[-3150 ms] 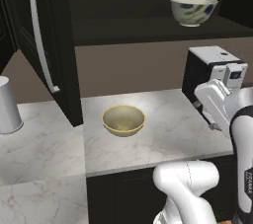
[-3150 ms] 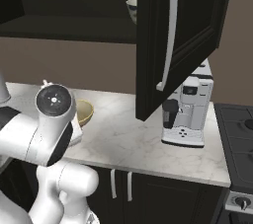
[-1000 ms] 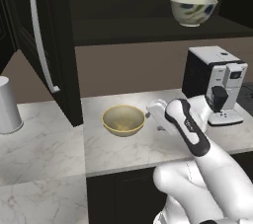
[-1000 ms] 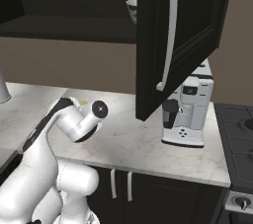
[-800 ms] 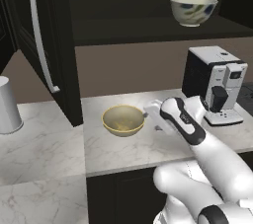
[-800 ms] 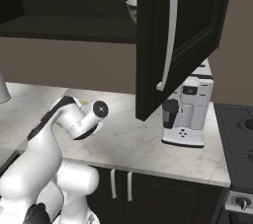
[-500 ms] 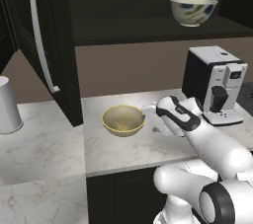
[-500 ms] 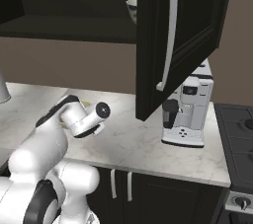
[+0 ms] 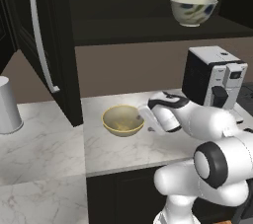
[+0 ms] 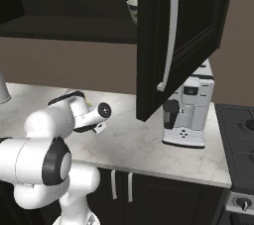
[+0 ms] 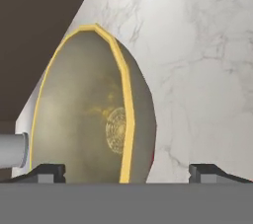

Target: Open the cabinet. Pick the bowls from the counter and place them in the cabinet. Then close the cabinet.

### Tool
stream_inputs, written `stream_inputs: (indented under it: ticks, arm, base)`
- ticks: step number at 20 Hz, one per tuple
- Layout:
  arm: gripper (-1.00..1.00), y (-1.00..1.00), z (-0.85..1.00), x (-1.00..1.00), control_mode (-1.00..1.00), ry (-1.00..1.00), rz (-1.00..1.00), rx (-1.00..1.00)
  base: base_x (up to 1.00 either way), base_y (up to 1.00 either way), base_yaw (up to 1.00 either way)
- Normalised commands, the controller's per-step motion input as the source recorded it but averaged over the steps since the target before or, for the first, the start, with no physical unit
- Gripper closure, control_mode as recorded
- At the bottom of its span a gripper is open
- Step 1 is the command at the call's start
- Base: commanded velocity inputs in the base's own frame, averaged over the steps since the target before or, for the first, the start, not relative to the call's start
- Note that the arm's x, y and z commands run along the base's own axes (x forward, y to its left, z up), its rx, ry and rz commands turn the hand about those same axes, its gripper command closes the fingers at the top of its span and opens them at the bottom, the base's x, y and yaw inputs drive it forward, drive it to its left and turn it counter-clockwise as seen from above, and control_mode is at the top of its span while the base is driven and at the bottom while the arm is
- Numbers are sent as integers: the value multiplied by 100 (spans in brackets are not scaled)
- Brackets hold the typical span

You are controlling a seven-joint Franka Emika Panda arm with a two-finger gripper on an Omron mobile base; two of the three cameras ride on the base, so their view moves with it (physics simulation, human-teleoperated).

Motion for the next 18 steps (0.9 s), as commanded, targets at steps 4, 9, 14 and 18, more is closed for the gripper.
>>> stream_inputs:
  ticks: [4, 9, 14, 18]
  arm:
    - [-100, 10, -30, 22, -100, 1, 0, 0]
    - [-100, 15, -33, 10, -100, 1, 0, 0]
    - [100, 29, -19, 0, -100, 0, 0, 0]
    - [100, 13, 0, -20, -100, -12, 0, -3]
  base:
    - [0, 0, 0]
    - [0, 0, 0]
    - [0, 0, 0]
    - [0, 0, 0]
